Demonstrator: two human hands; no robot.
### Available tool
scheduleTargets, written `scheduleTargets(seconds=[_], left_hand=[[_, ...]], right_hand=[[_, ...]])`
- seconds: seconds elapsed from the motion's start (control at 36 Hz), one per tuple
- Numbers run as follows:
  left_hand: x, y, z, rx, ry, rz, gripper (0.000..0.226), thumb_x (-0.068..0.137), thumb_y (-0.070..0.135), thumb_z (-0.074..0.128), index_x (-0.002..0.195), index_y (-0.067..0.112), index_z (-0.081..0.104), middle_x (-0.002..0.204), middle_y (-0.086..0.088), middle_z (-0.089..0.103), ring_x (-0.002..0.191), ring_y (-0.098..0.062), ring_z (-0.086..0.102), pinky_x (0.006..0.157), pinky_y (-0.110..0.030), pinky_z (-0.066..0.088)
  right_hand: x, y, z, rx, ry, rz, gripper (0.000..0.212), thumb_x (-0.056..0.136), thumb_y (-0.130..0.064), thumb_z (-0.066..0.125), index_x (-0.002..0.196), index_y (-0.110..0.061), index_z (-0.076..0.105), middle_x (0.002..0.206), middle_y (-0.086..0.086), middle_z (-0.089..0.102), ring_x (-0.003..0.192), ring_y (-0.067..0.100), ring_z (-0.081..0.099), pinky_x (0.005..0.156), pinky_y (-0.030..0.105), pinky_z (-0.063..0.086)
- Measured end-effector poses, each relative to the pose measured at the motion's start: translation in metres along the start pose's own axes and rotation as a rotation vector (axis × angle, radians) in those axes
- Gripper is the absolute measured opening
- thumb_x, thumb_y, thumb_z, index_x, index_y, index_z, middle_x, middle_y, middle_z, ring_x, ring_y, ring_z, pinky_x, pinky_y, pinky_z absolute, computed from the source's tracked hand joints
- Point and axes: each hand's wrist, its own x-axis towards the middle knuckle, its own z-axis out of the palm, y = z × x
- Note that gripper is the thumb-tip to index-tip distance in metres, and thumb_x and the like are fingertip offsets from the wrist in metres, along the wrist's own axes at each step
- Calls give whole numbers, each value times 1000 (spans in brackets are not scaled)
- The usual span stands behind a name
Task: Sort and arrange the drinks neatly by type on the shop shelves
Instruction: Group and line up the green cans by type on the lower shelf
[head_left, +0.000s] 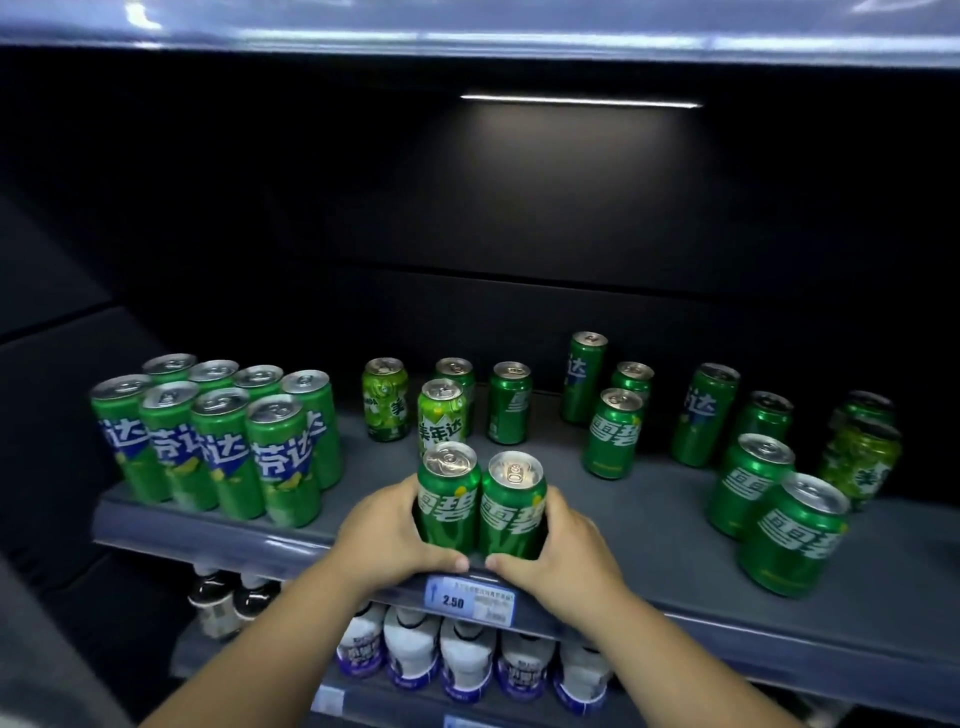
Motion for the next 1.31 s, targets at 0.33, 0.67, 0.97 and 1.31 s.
scheduleTargets(seconds=[0.33, 0.67, 0.97, 1.31], left_hand=[[-5, 0, -1, -6, 10, -2, 64, 43, 66, 85, 98, 55, 55, 95, 38, 64, 94, 10, 61, 78, -21, 49], [-7, -1, 0, 0, 6, -32, 57, 47, 64, 83, 96, 53, 58, 98, 31, 68, 94, 6, 63, 82, -28, 53], [-13, 9, -4, 27, -7, -10, 55, 50, 64, 85, 95, 56, 55, 95, 37, 63, 93, 10, 60, 76, -17, 47], [-4, 16, -26, 50, -233, -46, 60, 59, 39, 93, 108, 42, 57, 106, 30, 64, 98, 14, 59, 78, -4, 41]], right_hand=[[-3, 4, -1, -15, -14, 6, 73, 57, -73, 71, 116, -40, 43, 119, -15, 64, 113, 16, 58, 90, 36, 51], [-2, 6, 0, 4, -55, 26, 70, 59, -68, 68, 117, -39, 43, 122, -12, 64, 114, 18, 58, 93, 39, 52], [-2, 6, -2, -41, -57, -5, 74, 60, -78, 67, 119, -41, 41, 125, -13, 62, 118, 19, 55, 95, 38, 50], [-2, 4, -4, 43, -116, 36, 79, 54, -72, 71, 121, -44, 42, 122, -11, 60, 114, 14, 55, 98, 38, 50]])
